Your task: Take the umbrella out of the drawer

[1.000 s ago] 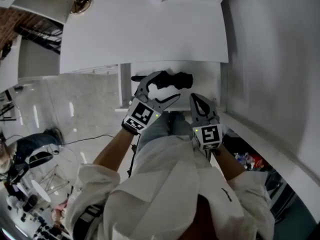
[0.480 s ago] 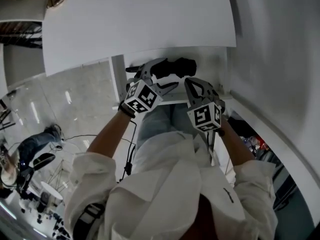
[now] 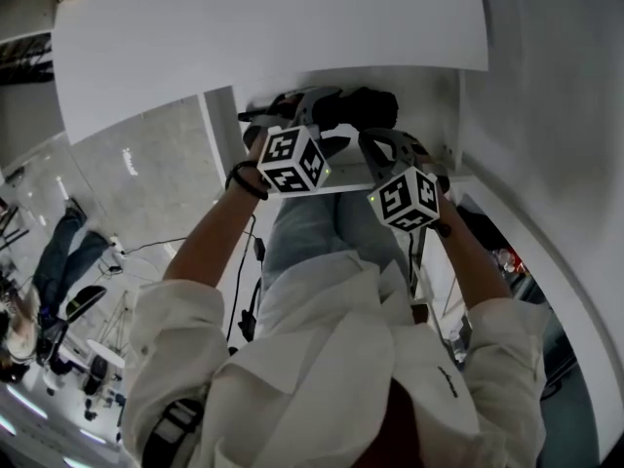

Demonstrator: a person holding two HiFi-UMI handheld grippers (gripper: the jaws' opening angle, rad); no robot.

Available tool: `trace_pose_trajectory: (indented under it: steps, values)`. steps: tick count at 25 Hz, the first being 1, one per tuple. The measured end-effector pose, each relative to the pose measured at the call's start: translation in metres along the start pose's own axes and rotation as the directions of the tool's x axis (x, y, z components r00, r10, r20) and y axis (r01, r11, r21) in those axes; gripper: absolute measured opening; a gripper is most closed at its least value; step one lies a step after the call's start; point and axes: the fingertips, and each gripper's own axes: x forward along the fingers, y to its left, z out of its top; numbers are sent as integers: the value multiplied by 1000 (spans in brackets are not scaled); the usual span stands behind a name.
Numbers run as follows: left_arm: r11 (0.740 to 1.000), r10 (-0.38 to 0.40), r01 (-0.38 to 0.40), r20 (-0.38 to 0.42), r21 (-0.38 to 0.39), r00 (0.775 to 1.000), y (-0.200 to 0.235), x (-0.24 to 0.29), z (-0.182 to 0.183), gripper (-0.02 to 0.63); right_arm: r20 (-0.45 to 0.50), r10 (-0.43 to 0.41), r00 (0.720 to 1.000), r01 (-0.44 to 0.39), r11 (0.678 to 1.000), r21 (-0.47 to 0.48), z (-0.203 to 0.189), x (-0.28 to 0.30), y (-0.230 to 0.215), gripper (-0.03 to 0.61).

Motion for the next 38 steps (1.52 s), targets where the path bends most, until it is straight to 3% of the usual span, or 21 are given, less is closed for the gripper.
trace_pose_trajectory:
  steps: [6,10,15,21,24,33,38]
  values:
    - [997,-70,72,-70,32,995,-5,33,-15,407,-66,50,997,-50,999,1,-21,26,13,17]
    - [989,-96,110,-143,94,985,-8,51,-25,399,-83,60,995,-60,998,6,-26,37,18,17]
    - [974,-130,176,-286,141,949,-16,70,-45,370,-90,73,993,-73,997,12,-31,42,24,17]
    - [965,-132,209,-398,157,908,-17,88,-57,370,-71,76,995,-74,997,30,-30,41,24,17]
    - [966,-122,205,-423,156,898,-17,93,-62,365,-65,74,995,-73,997,28,-29,40,27,17]
    - [978,-109,168,-380,126,918,-13,88,-58,273,-34,56,998,-54,997,59,-23,32,23,17]
    - [993,-103,114,-234,33,967,-16,57,-28,270,59,12,998,-19,991,130,6,-15,20,17]
